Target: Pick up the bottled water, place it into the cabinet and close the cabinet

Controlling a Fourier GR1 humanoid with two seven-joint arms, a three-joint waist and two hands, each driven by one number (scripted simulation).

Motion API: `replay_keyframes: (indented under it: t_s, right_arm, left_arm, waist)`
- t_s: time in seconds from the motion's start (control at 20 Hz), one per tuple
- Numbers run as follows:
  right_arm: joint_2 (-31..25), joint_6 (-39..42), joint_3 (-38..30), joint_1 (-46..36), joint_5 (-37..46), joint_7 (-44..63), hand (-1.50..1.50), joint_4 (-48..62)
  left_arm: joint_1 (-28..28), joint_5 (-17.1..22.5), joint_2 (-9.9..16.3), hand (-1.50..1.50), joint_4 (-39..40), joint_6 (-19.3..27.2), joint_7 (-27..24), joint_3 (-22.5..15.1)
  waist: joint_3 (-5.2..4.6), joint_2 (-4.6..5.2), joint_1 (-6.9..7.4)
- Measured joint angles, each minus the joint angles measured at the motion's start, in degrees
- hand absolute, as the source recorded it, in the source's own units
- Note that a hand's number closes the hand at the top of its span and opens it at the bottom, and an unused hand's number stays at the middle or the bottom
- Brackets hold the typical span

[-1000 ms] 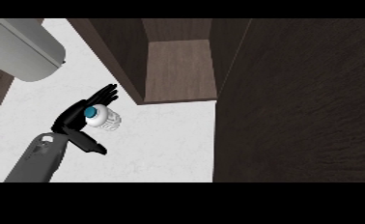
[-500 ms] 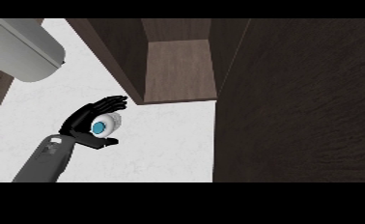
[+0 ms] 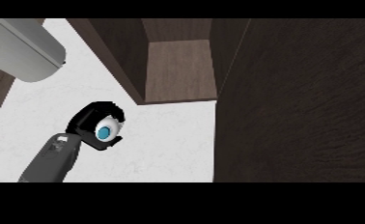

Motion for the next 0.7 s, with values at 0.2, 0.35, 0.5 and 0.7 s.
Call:
replay_keyframes:
  t_s: [0.2, 0.35, 0.5, 0.7]
  right_arm:
    - [-0.14, 0.07, -0.06, 0.48, 0.15, -0.71, -1.5, 0.06]
    - [-0.28, -0.02, -1.11, 0.98, 0.15, -1.16, -1.5, 0.15]
    - [0.09, -0.49, -1.31, 1.99, 0.25, -1.73, -1.5, 0.24]
    - [0.08, -0.45, -1.09, 3.43, 0.27, -2.23, -1.5, 0.17]
  left_arm:
    - [-0.44, 0.63, -0.18, 1.5, 0.44, -1.32, 0.37, -0.63]
    - [1.03, 2.83, -2.19, 1.5, 0.1, 2.9, -1.64, 1.43]
    - [3.79, 7.24, -5.4, 1.5, -1.29, 10.24, -5.24, 6.13]
    - [6.85, 10.95, -9.74, 1.5, -4.12, 18.37, -9.32, 10.11]
  waist:
    - [-0.05, 0.0, 0.1]
    - [0.11, -0.3, 0.99]
    - [0.21, -0.87, 2.36]
    - [0.43, -1.24, 3.08]
